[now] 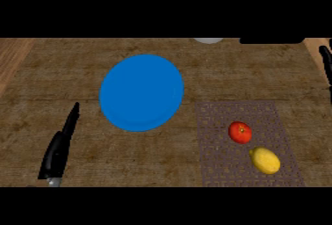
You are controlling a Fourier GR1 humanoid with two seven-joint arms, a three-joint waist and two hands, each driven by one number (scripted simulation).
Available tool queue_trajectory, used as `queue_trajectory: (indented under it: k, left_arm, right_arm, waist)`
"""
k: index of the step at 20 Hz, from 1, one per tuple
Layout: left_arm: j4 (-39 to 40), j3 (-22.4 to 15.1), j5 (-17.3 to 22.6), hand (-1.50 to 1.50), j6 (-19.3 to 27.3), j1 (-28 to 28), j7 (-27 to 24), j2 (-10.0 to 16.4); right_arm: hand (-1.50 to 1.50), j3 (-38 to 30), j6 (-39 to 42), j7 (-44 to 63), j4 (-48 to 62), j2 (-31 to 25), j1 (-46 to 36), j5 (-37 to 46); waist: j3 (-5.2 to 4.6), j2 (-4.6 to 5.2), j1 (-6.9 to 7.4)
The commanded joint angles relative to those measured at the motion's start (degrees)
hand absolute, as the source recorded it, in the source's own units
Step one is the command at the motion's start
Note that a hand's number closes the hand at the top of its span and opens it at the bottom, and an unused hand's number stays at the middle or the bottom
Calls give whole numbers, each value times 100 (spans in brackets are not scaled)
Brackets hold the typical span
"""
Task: Pick the tomato from the placemat and place it in the plate
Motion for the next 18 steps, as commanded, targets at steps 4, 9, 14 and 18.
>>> queue_trajectory:
  k: [4, 9, 14, 18]
  left_arm:
    - [337, 247, 946, 0, -604, 77, 573, -452]
    - [160, 160, 1499, 0, -805, 231, 962, -873]
    - [298, 253, 1570, 0, -979, 99, 1056, -972]
    - [194, 322, 1429, 0, -1038, 93, 1206, -1149]
  right_arm:
    - [150, -650, -341, 238, 712, -264, -174, 146]
    - [150, -1109, -1763, 325, 1616, -759, 834, 1541]
    - [-150, -1079, -2299, -808, 762, 604, 1663, 1411]
    - [-150, -845, -2061, -586, 150, 589, 2174, 1862]
  waist:
    - [-120, -4, -36]
    - [-125, 22, -213]
    - [-113, -44, -142]
    - [-116, -38, -78]
